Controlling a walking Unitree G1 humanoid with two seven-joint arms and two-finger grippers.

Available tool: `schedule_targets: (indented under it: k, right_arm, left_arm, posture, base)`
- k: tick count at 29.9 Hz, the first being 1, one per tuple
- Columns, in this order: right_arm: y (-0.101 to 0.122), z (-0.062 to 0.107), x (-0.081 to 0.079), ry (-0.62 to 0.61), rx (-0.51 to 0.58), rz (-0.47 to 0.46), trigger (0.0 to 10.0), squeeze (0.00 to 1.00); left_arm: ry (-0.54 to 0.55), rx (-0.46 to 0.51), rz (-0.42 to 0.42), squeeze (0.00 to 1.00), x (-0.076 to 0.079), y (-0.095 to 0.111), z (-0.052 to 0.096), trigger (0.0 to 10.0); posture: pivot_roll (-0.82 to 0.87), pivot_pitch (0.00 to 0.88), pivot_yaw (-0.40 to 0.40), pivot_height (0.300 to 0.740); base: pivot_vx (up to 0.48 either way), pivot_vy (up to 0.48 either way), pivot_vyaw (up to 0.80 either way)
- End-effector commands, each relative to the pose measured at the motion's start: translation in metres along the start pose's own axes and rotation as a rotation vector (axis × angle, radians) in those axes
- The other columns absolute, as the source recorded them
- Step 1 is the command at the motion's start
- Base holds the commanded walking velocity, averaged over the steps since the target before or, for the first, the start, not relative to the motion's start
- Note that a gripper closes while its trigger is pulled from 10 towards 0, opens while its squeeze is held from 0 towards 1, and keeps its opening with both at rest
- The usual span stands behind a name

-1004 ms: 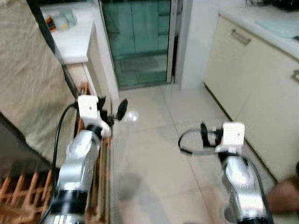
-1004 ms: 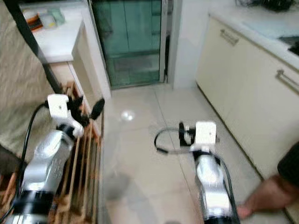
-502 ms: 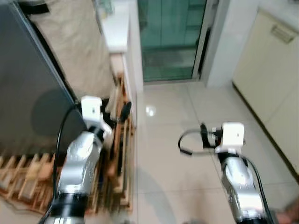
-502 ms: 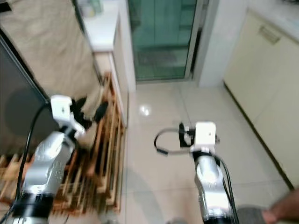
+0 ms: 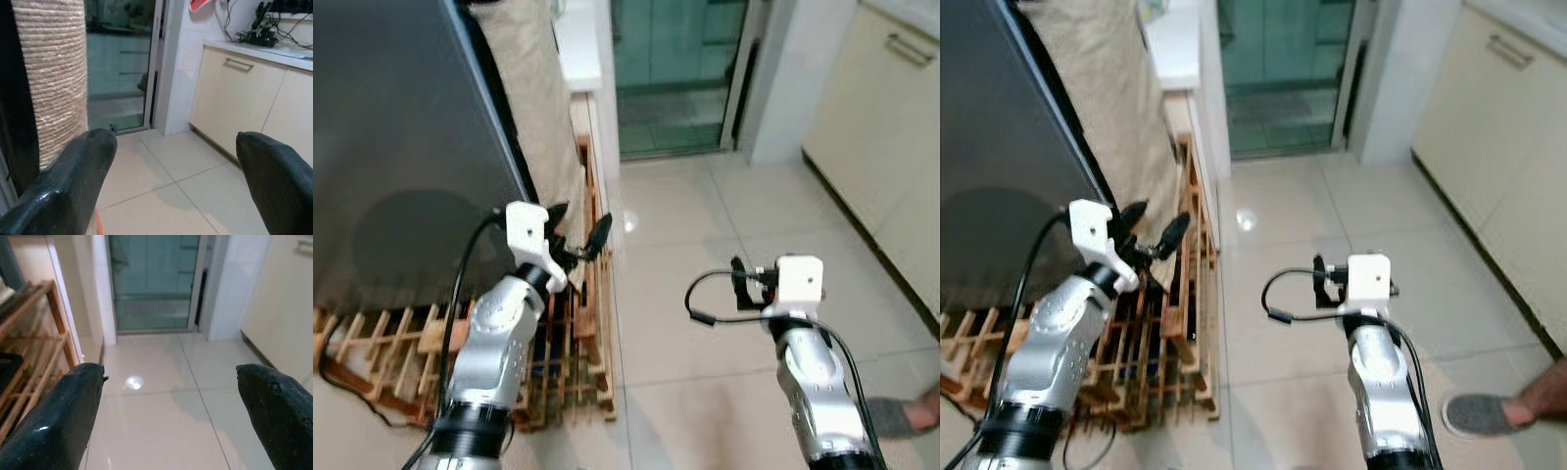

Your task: Restocking fridge

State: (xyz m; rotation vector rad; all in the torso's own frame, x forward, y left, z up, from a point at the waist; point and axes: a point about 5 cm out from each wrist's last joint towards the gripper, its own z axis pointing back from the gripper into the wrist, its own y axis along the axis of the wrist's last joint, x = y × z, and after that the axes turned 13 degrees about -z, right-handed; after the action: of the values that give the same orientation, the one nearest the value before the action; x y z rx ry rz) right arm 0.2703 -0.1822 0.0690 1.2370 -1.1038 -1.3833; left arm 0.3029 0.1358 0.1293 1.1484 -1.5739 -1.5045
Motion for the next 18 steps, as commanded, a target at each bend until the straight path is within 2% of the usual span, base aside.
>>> schedule_targets:
  k: [1,2,4,7,8,9,11,13,18]
  right_arm:
    - [0.001,-0.001,0.002,-0.011,0.006,-0.012,10.0,0.00]
    - [0.001,-0.001,0.002,-0.011,0.006,-0.012,10.0,0.00]
    - [0.002,-0.002,0.004,-0.018,0.010,-0.014,10.0,0.00]
    - [0.003,-0.003,0.004,-0.020,0.014,-0.013,10.0,0.00]
    - [0.004,-0.003,0.005,-0.022,0.018,-0.012,10.0,0.00]
    - [0.005,-0.004,0.005,-0.022,0.021,-0.011,10.0,0.00]
    - [0.005,-0.004,0.005,-0.022,0.021,-0.011,10.0,0.00]
    - [0.006,-0.006,0.005,-0.015,0.026,-0.007,10.0,0.00]
    - [0.008,-0.010,0.004,0.001,0.023,0.003,10.0,0.00]
  left_arm:
    - [0.065,0.001,-0.004,0.00,-0.013,0.001,0.005,10.0]
    - [0.065,0.001,-0.004,0.00,-0.013,0.001,0.005,10.0]
    - [0.145,-0.037,0.105,0.00,-0.022,-0.005,0.010,10.0]
    - [0.188,-0.066,0.142,0.00,-0.028,-0.010,0.016,10.0]
    - [0.234,-0.100,0.162,0.00,-0.035,-0.016,0.023,10.0]
    - [0.296,-0.139,0.165,0.00,-0.044,-0.024,0.032,10.0]
    - [0.296,-0.139,0.165,0.00,-0.044,-0.024,0.032,10.0]
    - [0.350,-0.134,0.147,0.00,-0.053,-0.025,0.040,10.0]
    - [0.305,-0.061,0.115,0.00,-0.048,-0.009,0.038,10.0]
  posture:
    - [-0.05,0.000,0.095,0.740]
    - [-0.05,0.000,0.095,0.740]
    - [-0.06,0.000,0.100,0.740]
    - [-0.06,0.000,0.103,0.740]
    - [-0.06,0.000,0.102,0.740]
    - [-0.05,0.000,0.101,0.740]
    - [-0.05,0.000,0.101,0.740]
    - [-0.04,0.000,0.086,0.740]
    - [-0.02,0.000,0.068,0.740]
  base:
    - [0.000,0.000,0.00]
    - [0.000,0.000,0.00]
    - [0.000,0.000,0.00]
    - [0.000,0.000,0.00]
    - [0.000,0.000,0.00]
    - [0.000,0.000,0.00]
    - [0.000,0.000,0.00]
    - [0.000,0.000,0.00]
    - [0.000,0.000,0.00]
